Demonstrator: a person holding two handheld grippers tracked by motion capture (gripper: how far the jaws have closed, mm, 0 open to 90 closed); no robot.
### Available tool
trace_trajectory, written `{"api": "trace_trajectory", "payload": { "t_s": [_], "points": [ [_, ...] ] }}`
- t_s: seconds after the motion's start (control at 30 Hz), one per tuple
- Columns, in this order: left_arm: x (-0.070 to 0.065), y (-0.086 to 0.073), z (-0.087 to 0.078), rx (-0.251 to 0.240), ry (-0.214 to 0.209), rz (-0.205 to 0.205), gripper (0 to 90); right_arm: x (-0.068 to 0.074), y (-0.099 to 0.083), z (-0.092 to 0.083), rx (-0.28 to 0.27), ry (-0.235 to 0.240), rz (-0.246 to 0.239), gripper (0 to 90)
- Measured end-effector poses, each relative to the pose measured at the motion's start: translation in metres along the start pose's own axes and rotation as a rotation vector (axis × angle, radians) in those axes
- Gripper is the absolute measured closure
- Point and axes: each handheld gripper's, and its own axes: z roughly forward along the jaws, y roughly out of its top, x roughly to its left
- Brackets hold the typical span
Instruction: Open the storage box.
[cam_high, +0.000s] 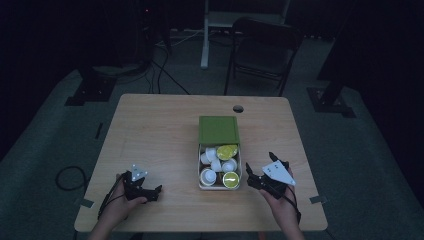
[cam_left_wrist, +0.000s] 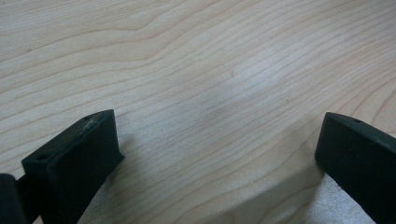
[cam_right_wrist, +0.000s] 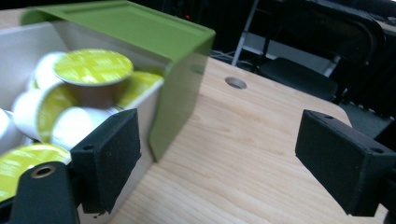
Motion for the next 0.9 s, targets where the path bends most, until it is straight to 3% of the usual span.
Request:
{"api": "trace_trajectory", "payload": {
  "t_s": [0.4, 0.9],
  "points": [
    [0.000, 0.000, 0.000, 0.000, 0.000, 0.001, 0.1, -0.023, -0.026, 0.006, 0.087, -0.052, 0.052, 13.7],
    [0.000, 0.000, 0.000, 0.000, 0.000, 0.001, 0.1, -0.042, -0.057, 0.018, 0.209, -0.070, 0.104, 12.8]
  ]
}}
